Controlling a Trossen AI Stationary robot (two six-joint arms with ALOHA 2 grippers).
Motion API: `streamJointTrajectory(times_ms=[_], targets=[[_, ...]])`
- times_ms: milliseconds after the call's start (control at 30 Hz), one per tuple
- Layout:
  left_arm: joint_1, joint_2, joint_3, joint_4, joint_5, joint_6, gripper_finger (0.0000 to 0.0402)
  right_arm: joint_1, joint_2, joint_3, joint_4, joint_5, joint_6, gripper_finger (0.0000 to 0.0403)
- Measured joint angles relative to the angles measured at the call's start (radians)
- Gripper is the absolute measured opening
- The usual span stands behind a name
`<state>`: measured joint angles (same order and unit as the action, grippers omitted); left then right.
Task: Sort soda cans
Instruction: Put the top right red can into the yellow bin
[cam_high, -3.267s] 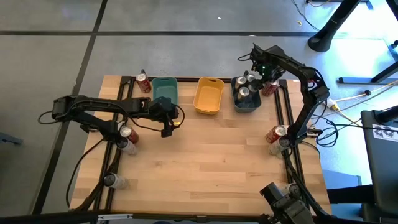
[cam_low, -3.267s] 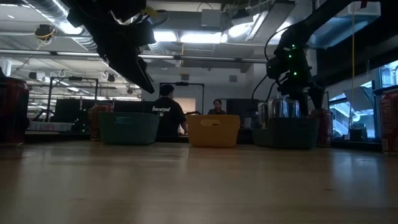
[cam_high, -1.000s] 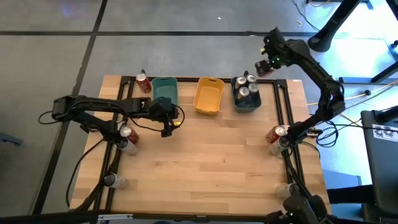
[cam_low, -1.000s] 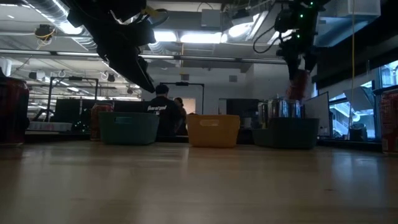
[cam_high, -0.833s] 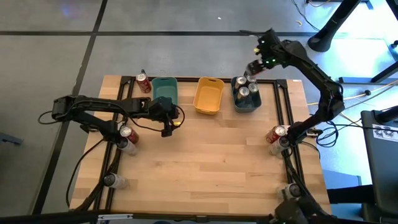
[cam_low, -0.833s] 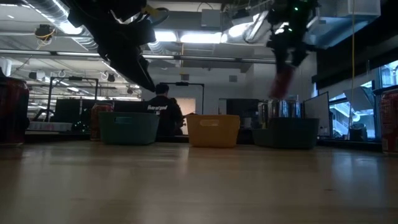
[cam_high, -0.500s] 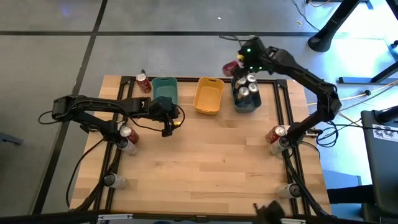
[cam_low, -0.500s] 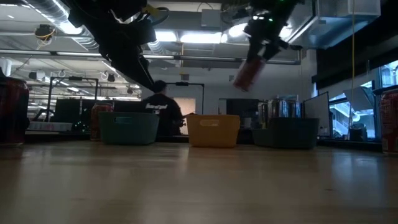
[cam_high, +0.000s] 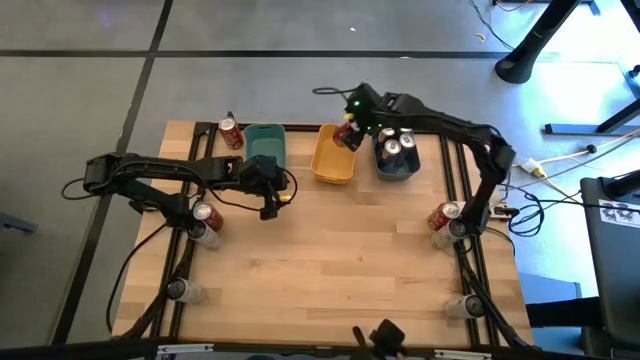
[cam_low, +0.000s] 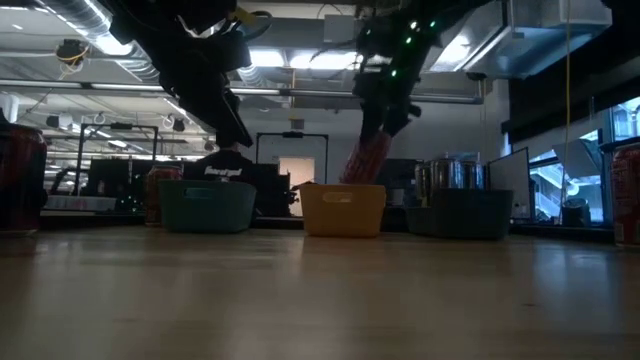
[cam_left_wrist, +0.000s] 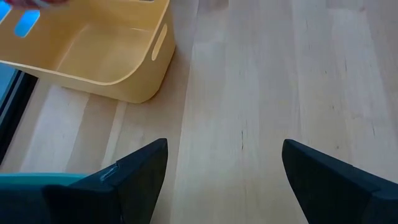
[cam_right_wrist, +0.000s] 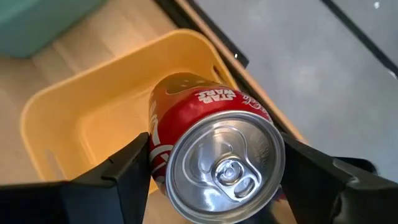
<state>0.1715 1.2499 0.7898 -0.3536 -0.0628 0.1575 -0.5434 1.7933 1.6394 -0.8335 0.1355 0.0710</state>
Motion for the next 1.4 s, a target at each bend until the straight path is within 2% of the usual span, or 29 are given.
streamJointTrajectory(times_ms=[300,867,1400], targets=[[0.0,0.0,0.0,0.035,0.0,-0.003,0.0305,0.0,0.107,0.0,0.051,-0.015,-0.023,0.0279],[-0.001,0.0,0.0,0.056,0.0,-0.03,0.0305,-0.029,0.145,0.0,0.045,0.031,-0.13,0.0281],[-0.001,0.001,0.0,0.055,0.0,-0.036,0.0305,-0.033,0.173,0.002,0.034,0.002,-0.178,0.0284]])
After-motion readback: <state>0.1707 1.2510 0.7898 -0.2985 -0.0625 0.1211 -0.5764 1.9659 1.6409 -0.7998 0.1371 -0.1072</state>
